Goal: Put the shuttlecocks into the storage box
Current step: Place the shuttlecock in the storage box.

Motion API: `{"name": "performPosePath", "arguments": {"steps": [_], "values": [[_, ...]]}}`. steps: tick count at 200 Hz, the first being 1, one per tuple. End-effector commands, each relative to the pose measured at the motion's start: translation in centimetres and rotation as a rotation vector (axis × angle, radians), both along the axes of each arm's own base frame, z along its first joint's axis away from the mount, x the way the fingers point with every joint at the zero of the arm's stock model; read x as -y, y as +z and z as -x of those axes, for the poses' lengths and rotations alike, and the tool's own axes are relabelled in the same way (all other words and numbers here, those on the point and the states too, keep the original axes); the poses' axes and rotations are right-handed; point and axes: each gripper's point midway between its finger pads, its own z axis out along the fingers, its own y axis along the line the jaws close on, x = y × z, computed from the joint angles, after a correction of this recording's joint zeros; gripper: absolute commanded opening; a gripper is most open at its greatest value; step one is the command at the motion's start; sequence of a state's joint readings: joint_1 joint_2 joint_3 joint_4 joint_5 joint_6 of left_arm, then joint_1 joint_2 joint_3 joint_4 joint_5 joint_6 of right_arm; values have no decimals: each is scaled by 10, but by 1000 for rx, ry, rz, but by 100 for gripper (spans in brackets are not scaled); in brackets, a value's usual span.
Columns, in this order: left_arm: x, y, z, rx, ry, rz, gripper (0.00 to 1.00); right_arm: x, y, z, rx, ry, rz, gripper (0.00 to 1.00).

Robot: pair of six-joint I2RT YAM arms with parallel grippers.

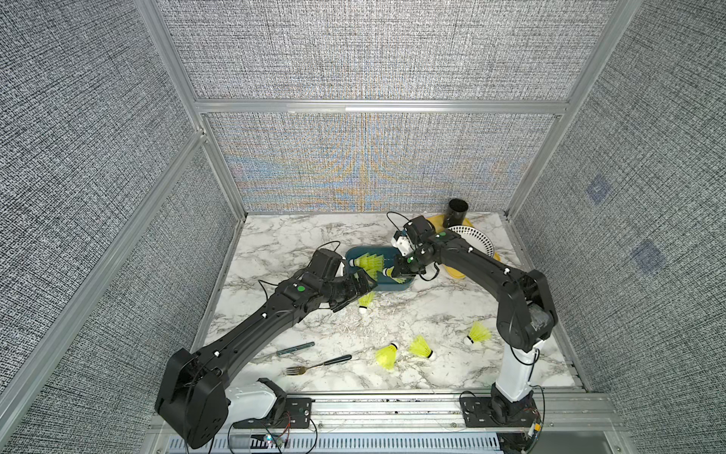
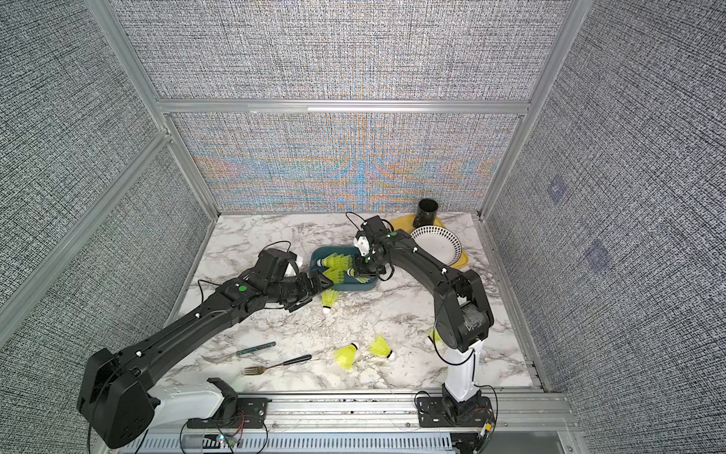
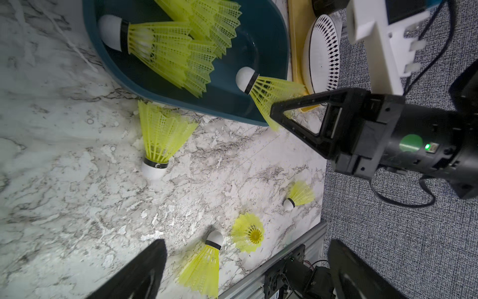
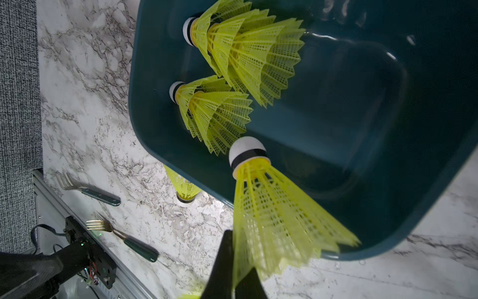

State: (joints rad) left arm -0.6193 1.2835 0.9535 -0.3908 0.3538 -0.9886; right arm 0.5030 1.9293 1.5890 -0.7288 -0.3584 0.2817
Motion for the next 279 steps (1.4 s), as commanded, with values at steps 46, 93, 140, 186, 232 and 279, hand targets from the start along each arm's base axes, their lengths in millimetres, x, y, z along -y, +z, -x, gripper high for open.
{"name": "performPosePath", "arguments": {"steps": [46,93,140,186,232,279], "values": [[-1,-8,-20,31,53,-47,100,-17,-16,-6,-29,94,-44,0],[4,-11,-25,28,49,-52,100,-28,-23,-11,-31,137,-93,0],[7,-11,-26,24,43,-51,99,-36,-27,-17,-31,175,-163,0],[7,-12,-25,19,39,-59,99,-40,-31,-22,-44,196,-219,0],[9,-14,-27,15,36,-62,99,-47,-31,-23,-58,218,-263,0],[11,-14,-27,14,35,-62,99,-52,-38,-23,-83,229,-284,0]]}}
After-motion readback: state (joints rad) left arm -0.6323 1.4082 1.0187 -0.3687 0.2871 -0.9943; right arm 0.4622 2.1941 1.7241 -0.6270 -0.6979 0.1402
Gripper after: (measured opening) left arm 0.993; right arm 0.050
